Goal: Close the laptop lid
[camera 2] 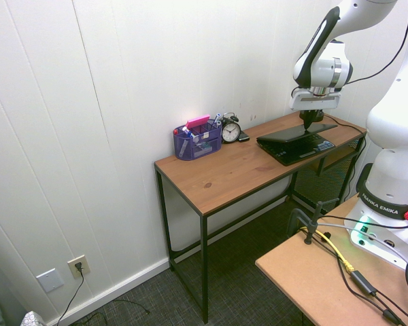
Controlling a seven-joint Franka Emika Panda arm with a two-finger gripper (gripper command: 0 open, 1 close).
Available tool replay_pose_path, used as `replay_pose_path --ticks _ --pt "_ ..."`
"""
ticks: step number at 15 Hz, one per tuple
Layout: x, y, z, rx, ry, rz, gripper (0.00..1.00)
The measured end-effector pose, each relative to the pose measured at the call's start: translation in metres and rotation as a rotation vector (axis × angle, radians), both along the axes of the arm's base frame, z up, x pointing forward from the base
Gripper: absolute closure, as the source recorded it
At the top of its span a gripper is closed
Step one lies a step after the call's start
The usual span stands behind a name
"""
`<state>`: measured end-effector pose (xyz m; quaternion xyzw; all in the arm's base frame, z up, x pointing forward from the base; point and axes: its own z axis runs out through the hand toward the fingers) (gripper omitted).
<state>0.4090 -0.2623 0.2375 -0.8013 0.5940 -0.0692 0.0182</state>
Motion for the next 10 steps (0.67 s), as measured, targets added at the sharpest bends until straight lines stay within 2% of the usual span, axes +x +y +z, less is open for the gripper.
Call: replay_pose_path --ticks 6,10 --pt "-0.015 -0.012 -0.034 0.014 0.036 -0.028 1.0" --pt "-0.019 -0.018 -0.035 0.012 0.032 -0.033 1.0"
